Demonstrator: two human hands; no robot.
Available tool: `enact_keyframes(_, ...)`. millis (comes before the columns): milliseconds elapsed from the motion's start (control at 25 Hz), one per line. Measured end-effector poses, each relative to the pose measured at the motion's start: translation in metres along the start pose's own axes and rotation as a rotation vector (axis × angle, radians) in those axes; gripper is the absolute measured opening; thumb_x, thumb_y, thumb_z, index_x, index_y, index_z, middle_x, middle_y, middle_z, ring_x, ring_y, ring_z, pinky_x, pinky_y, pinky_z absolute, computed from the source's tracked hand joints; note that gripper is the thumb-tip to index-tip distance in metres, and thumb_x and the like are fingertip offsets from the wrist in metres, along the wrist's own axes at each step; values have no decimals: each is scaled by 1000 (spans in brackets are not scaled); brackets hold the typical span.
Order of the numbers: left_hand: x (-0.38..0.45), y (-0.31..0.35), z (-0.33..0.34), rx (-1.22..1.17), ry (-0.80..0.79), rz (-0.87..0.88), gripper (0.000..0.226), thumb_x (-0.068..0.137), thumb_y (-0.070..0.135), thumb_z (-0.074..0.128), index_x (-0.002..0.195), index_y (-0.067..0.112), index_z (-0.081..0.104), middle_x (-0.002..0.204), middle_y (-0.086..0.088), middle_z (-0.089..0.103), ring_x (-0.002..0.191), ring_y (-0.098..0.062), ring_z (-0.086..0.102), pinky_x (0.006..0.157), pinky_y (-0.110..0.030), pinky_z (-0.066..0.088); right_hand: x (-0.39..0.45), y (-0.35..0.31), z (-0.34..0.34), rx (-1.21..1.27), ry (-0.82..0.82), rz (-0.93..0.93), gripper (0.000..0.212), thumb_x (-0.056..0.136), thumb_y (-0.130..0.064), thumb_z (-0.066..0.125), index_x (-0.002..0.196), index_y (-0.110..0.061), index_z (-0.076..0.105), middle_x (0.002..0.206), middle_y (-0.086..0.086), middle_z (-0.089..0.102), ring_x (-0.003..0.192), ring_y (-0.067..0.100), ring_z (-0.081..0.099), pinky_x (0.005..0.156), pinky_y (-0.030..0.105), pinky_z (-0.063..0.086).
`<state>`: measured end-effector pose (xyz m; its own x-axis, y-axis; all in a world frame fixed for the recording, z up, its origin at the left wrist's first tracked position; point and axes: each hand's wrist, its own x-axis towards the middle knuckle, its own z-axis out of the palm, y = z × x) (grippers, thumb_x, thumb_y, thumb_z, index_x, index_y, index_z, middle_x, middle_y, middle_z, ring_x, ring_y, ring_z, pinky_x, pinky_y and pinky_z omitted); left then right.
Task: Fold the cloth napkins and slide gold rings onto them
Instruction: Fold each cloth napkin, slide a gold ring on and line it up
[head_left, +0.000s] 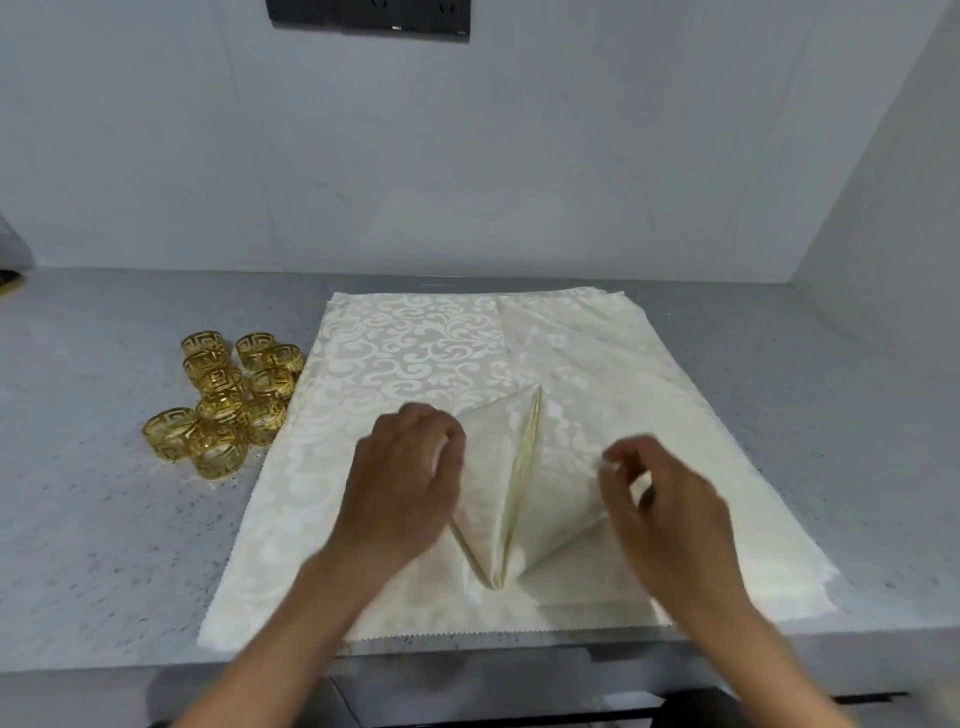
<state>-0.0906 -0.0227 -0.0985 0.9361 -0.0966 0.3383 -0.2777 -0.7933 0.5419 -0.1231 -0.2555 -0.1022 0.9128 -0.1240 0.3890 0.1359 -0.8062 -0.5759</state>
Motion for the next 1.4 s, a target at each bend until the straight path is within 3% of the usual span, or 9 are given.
enact_keyframes(120,26,-20,-4,133,-288,-128,33,101,47,26,95,38,57,102,11,58,106,-19,53,94,-43,38,-45,-5,13,-92,-169,-50,41,90,-60,34,120,-39,53,124,-22,51,101,7,54,82,34,46)
enact_keyframes(280,-17,2,-10,-39,-293,-98,25,98,48,46,98,36,68,86,17,65,85,-2,61,79,-24,46,-8,2,13,-73,-213,-5,47,94,-58,39,127,-32,58,137,-15,50,127,17,43,100,37,37)
enact_keyframes(440,-56,15,8,-126,-308,-16,21,92,40,62,110,31,69,82,17,62,81,1,58,73,-11,42,21,10,10,-35,-368,-116,38,93,-46,58,123,-24,63,126,-10,62,119,12,52,97,26,37)
enact_keyframes(720,-55,1,18,111,-229,125,40,89,59,44,106,32,69,100,22,47,96,-1,43,88,-23,41,-4,14,25,-136,-192,-219,23,89,-27,64,110,-21,68,103,-5,69,92,21,62,81,33,45)
enact_keyframes(840,-43,19,19,217,-90,231,35,89,46,41,92,25,69,98,14,54,92,-10,50,80,-29,45,-4,17,29,-163,-195,-248,21,86,-30,60,103,-22,68,97,-7,69,85,20,61,75,34,45)
enact_keyframes(920,-19,34,29,245,-80,301,34,95,36,40,111,22,66,120,6,58,113,-18,53,93,-34,43,-6,16,30,-183,-177,-261,17,85,-28,59,99,-22,67,92,-8,67,80,20,61,70,33,44)
enact_keyframes(1080,19,21,55,436,-427,137,55,105,47,16,156,29,10,165,6,-2,151,-16,-7,120,-52,-4,-8,1,21,-345,-251,-332,40,96,-32,48,135,-23,49,118,-3,61,98,22,61,78,35,48)
enact_keyframes(1200,19,4,63,410,-468,88,56,102,53,11,156,38,1,164,12,-8,150,-12,-14,119,-53,-8,23,-2,23,-361,-413,-211,58,104,-45,30,155,-21,15,162,0,18,146,23,23,115,39,25)
enact_keyframes(1400,20,5,63,384,-460,80,55,102,54,12,155,41,1,163,14,-10,149,-10,-16,119,-52,-10,31,14,37,-436,-503,-104,74,98,-60,8,157,-15,4,165,3,-7,152,17,-7,123,38,-1)
